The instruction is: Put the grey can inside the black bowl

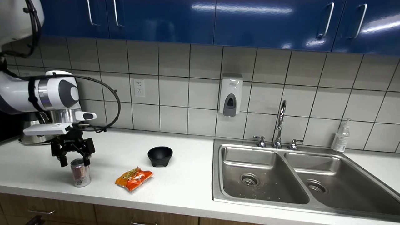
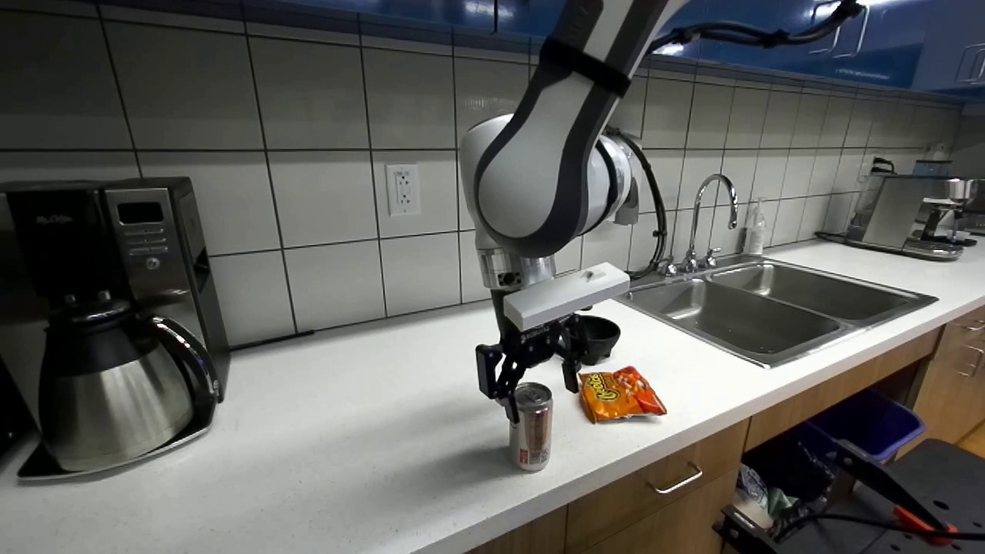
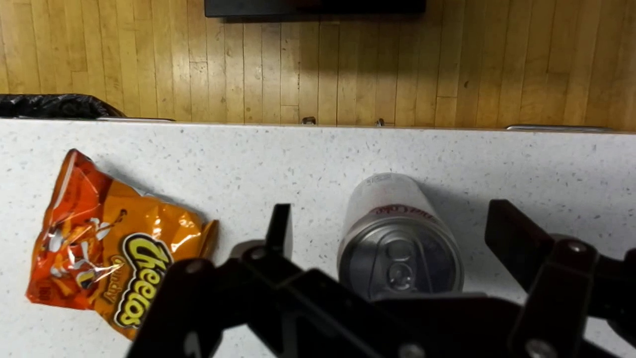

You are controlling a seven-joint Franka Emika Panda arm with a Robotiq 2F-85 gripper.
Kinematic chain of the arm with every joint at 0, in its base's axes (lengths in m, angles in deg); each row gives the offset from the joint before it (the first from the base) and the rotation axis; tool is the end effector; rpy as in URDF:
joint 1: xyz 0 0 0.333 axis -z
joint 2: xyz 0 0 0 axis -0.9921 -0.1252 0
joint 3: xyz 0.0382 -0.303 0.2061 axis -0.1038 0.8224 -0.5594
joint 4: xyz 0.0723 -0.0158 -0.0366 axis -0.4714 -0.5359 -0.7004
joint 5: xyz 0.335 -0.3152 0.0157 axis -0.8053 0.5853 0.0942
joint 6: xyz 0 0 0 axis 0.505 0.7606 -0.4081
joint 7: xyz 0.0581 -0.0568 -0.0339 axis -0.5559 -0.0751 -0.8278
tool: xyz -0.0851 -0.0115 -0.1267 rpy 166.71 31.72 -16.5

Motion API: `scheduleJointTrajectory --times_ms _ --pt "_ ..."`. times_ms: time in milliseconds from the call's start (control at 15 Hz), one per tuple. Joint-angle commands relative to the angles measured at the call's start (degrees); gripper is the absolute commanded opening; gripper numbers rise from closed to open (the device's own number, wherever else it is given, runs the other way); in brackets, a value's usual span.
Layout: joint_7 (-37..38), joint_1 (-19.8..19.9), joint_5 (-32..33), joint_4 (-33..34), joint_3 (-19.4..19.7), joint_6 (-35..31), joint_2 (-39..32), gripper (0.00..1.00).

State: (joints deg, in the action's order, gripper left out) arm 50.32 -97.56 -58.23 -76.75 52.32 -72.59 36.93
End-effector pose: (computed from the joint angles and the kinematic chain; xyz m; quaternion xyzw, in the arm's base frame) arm 0.4893 0.1794 0.1122 0.9937 0.0448 -0.0779 0.0664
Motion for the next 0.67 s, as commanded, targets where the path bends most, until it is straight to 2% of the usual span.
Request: scheduleJointTrajectory --times_ms 0,600 --pt "2.5 -2.2 1.4 3.3 1.6 0.2 -2.9 1.00" --pt "3.1 -4.7 1.4 7.3 4.1 0.4 -7.1 1.00"
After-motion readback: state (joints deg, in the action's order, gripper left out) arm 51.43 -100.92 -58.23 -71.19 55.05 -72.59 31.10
